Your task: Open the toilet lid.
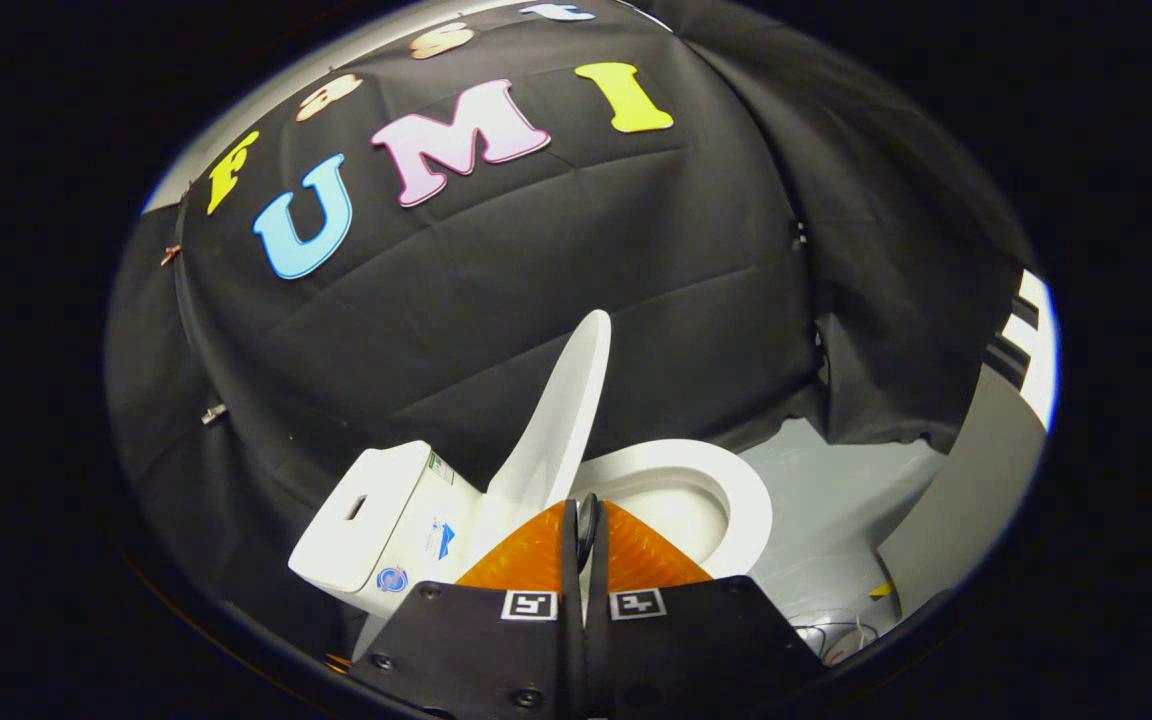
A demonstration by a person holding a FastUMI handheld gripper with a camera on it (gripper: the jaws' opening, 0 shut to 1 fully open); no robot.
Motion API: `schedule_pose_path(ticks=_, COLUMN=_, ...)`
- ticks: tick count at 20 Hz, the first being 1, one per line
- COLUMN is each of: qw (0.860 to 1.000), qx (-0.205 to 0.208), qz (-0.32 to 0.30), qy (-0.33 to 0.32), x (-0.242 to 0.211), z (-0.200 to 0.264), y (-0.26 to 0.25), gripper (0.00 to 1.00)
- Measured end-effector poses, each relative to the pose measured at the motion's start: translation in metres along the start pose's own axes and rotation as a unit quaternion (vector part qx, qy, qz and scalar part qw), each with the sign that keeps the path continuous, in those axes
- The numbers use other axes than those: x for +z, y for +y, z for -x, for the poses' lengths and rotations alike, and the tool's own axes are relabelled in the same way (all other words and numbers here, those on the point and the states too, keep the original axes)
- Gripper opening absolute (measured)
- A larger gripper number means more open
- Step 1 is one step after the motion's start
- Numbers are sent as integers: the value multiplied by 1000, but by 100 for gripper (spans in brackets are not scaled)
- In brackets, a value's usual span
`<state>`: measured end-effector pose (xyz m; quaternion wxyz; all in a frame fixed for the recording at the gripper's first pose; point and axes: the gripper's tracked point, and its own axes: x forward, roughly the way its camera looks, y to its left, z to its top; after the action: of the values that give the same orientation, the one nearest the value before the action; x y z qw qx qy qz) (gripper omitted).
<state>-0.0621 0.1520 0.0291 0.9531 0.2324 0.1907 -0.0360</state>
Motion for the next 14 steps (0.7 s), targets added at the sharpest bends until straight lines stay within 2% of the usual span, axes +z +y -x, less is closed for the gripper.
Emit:
schedule_pose_path(ticks=5, qw=998, qx=-25, qz=49, qy=-27, x=10, z=6, y=31, gripper=5)
schedule_pose_path(ticks=14, qw=996, qx=-31, qz=66, qy=-50, x=18, z=13, y=88, gripper=5)
